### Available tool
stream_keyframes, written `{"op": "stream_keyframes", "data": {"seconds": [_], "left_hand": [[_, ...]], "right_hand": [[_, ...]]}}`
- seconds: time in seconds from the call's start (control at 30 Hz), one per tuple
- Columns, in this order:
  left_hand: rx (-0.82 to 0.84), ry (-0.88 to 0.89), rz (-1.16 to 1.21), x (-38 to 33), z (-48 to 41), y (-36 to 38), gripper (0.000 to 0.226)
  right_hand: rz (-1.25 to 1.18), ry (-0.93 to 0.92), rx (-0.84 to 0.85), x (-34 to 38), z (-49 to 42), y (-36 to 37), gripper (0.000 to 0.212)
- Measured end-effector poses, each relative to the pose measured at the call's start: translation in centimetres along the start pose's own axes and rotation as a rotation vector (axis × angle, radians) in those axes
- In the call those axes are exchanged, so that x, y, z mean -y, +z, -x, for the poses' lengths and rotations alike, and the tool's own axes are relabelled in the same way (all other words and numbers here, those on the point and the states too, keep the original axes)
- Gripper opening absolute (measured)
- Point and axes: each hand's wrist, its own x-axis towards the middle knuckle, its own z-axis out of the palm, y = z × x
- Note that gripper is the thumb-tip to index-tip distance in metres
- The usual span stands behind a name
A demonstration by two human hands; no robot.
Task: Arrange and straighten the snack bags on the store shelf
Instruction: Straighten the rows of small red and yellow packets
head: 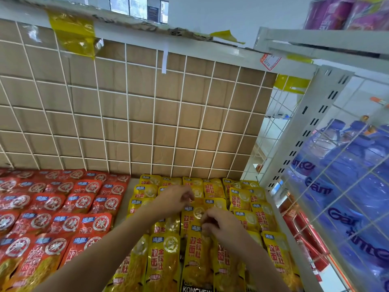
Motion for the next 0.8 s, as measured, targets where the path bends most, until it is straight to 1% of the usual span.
{"op": "stream_keyframes", "data": {"seconds": [0.17,0.27,0.43,0.63,0.8], "left_hand": [[-0.014,-0.036,0.123,0.7,-0.4,0.1,0.015],[-0.068,-0.042,0.16,1.0,-0.6,0.3,0.014],[-0.129,-0.056,0.183,1.4,-1.0,0.4,0.015],[-0.118,-0.052,0.191,1.5,-1.1,0.3,0.015],[-0.121,-0.024,0.155,1.5,-1.0,0.3,0.016]], "right_hand": [[-0.002,0.001,-0.011,-0.4,-0.7,0.3,0.01],[0.005,0.0,-0.009,-0.4,-1.2,0.5,0.01],[-0.024,0.021,-0.079,-0.2,-2.5,0.5,0.011],[-0.047,0.045,-0.062,-0.1,-3.7,1.1,0.011],[-0.064,0.019,-0.114,0.1,-3.5,1.4,0.008]]}}
